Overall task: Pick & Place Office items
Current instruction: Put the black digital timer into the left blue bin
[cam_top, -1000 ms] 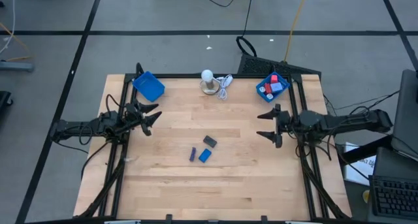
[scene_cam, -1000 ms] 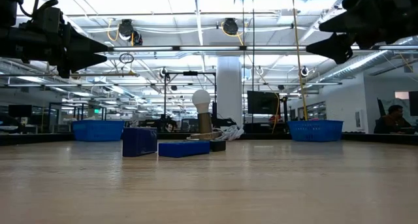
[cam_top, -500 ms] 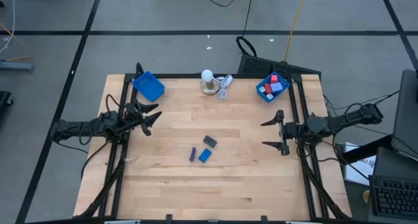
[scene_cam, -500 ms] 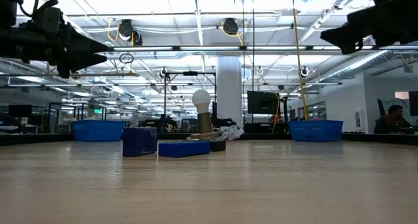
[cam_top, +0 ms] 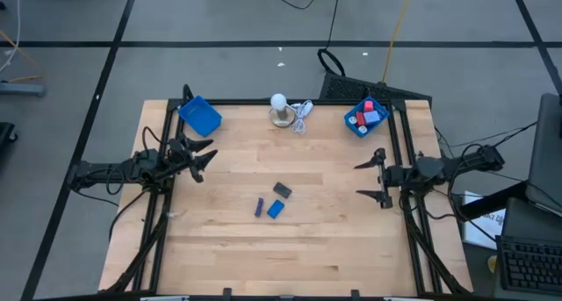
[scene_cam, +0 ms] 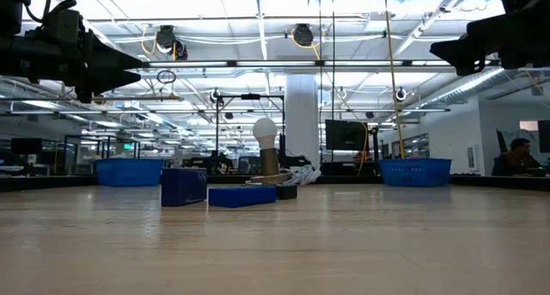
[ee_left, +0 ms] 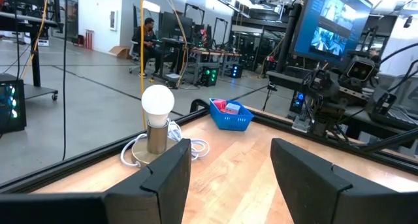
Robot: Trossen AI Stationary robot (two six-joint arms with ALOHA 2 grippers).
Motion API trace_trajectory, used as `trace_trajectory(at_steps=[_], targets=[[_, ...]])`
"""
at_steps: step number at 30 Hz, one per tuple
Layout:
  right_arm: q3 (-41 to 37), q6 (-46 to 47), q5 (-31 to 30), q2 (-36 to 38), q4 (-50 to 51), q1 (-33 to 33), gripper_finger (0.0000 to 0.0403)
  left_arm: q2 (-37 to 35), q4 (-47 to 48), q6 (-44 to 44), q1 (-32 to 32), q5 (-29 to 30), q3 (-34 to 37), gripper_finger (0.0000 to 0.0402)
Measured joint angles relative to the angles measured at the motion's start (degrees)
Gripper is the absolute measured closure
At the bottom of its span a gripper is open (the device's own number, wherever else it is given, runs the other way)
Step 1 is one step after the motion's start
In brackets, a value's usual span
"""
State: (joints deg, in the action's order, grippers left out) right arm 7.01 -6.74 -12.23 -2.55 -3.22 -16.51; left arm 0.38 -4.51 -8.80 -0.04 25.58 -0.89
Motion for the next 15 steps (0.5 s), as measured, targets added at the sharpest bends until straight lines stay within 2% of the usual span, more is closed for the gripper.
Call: trace_trajectory(at_steps=[3, 9, 15], targets=[[0.00, -0.18, 0.02, 2.55, 1.18, 0.00, 0.0061, -0.02, 0.00, 0.00, -0.01, 0.00, -0.01, 0.0188], [-0.02, -0.63, -0.35, 2.35, 2.70, 0.02, 0.0064, -0.02, 0.00, 0.00, 0.01, -0.01, 0.00, 0.0188], [-0.02, -0.22, -5.58, 2.10, 4.70, 0.02, 0.0060, -0.02, 0.00, 0.00, -0.01, -0.01, 0.00, 0.0188]])
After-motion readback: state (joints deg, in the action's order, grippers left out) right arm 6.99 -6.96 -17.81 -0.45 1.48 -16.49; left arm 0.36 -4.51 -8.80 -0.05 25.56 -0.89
